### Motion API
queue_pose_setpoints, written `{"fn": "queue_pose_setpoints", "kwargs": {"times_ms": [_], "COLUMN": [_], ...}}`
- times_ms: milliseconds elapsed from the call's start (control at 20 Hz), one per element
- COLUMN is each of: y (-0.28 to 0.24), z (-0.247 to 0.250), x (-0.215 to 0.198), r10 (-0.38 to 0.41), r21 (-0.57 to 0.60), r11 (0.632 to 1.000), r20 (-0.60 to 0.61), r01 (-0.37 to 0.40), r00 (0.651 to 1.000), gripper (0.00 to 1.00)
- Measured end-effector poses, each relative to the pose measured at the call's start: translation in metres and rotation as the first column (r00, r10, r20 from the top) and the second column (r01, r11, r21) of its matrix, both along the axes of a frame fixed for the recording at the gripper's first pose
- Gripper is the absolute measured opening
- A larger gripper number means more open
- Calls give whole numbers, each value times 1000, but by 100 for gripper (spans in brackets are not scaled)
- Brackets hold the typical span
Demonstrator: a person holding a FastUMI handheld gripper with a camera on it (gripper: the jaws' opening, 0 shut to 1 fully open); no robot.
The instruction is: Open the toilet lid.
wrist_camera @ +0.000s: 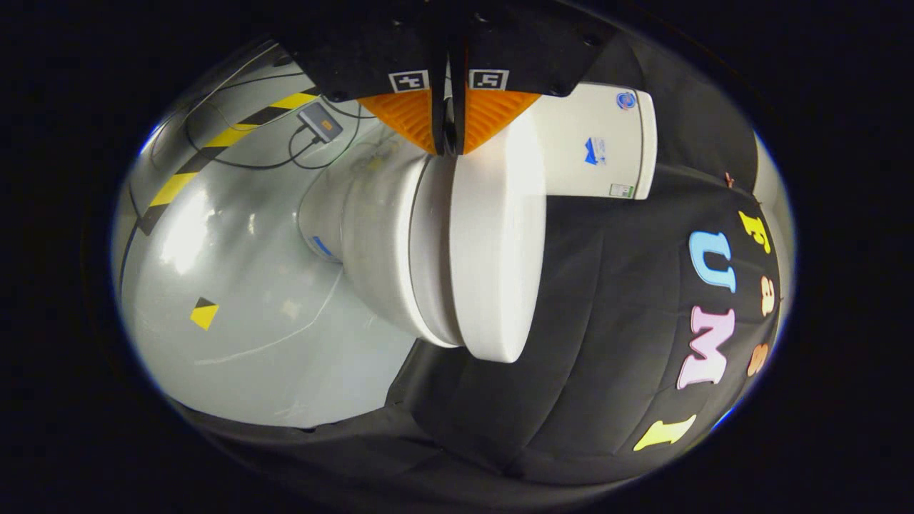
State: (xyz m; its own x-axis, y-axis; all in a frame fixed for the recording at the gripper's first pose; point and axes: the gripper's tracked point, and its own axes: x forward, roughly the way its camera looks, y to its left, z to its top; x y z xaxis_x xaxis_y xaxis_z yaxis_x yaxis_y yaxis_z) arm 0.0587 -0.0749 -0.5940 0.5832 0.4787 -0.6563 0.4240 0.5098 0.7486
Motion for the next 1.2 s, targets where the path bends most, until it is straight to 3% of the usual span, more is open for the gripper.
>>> {"fn": "queue_pose_setpoints", "kwargs": {"times_ms": [300,550,700,900,1200], "y": [15,41,65,86,128], "z": [58,120,159,195,232], "x": [14,23,27,29,27], "r10": [-14,37,83,103,119], "r21": [-101,-265,-368,-526,-615], "r11": [995,964,929,850,788], "r20": [58,105,124,126,184], "r01": [20,-8,-32,-22,20], "r00": [998,994,989,987,976], "gripper": [6,5,5,6,6]}}
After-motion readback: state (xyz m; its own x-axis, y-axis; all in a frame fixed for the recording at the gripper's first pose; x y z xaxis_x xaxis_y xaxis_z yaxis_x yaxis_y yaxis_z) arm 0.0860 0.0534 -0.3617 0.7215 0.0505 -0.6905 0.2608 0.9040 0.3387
